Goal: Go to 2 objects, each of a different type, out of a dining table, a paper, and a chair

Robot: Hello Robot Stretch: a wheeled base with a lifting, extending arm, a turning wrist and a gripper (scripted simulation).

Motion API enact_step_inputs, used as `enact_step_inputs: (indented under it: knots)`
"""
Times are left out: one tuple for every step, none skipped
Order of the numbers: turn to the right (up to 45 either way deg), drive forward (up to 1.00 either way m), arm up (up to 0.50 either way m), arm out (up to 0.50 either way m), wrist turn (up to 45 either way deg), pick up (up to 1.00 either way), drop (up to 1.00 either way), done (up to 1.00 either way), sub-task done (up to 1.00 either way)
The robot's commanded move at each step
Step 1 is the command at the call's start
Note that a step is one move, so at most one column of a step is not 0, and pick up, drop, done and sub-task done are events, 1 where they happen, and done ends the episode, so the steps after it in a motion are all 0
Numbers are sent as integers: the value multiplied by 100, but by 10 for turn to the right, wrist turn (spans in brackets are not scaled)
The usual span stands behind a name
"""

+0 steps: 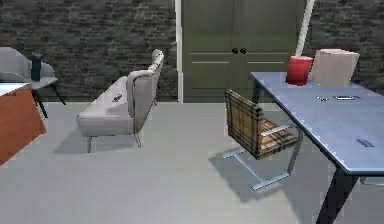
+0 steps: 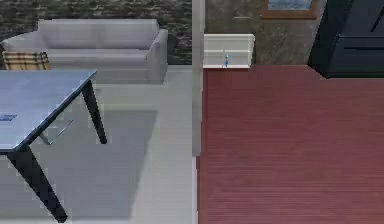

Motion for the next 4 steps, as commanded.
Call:
enact_step_inputs:
  knots:
    - [450,0,0,0,0,0,0,0,0]
    - [450,0,0,0,0,0,0,0,0]
    - [0,15,0,0,0,0,0,0,0]
    - [-450,0,0,0,0,0,0,0,0]
